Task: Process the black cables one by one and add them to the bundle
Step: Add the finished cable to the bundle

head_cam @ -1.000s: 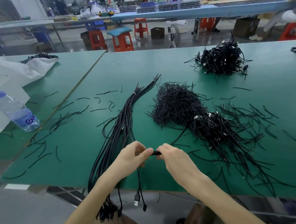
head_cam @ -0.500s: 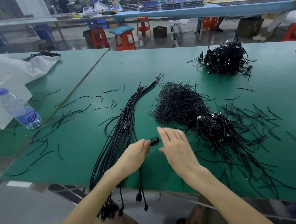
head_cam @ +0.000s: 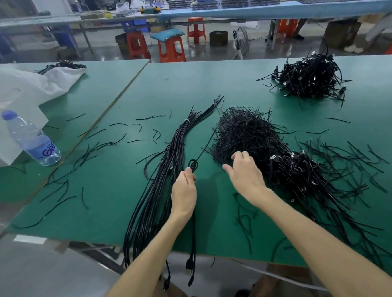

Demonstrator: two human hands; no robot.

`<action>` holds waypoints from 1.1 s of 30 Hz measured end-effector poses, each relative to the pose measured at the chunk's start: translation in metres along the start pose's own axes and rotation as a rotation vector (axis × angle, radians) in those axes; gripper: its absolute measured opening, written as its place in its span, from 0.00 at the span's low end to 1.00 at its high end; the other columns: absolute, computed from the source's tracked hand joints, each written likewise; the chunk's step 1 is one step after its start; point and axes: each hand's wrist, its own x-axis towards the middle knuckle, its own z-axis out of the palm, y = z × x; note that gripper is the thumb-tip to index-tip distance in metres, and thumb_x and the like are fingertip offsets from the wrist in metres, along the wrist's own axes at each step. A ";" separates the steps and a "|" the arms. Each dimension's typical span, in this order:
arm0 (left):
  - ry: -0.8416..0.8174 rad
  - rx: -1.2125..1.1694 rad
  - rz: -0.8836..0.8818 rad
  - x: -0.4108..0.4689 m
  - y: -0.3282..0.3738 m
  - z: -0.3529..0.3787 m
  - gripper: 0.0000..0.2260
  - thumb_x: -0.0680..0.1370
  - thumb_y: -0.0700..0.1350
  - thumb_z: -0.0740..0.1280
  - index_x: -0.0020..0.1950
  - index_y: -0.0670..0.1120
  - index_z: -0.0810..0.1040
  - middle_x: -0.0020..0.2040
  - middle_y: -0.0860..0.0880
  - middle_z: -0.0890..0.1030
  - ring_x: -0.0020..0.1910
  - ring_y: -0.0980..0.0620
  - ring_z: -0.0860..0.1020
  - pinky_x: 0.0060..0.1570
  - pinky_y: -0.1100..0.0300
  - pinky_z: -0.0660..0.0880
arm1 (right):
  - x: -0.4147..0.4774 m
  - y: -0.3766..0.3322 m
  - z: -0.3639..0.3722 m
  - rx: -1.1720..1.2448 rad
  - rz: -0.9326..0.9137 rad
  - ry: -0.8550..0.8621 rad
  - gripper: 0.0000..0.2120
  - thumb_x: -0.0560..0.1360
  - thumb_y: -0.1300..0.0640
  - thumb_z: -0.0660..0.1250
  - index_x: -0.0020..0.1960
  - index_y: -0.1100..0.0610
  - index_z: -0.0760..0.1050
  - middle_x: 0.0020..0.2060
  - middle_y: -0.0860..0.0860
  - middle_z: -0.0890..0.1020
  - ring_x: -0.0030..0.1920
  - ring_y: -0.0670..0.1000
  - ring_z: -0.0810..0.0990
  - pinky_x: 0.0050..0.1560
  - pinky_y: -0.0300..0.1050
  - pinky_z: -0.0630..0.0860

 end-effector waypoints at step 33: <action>-0.062 -0.009 0.032 -0.001 -0.003 -0.008 0.20 0.87 0.54 0.52 0.40 0.48 0.72 0.36 0.52 0.74 0.36 0.54 0.71 0.39 0.56 0.68 | 0.002 0.014 0.005 0.059 0.021 0.079 0.10 0.85 0.55 0.59 0.57 0.61 0.73 0.54 0.56 0.77 0.52 0.56 0.77 0.55 0.52 0.75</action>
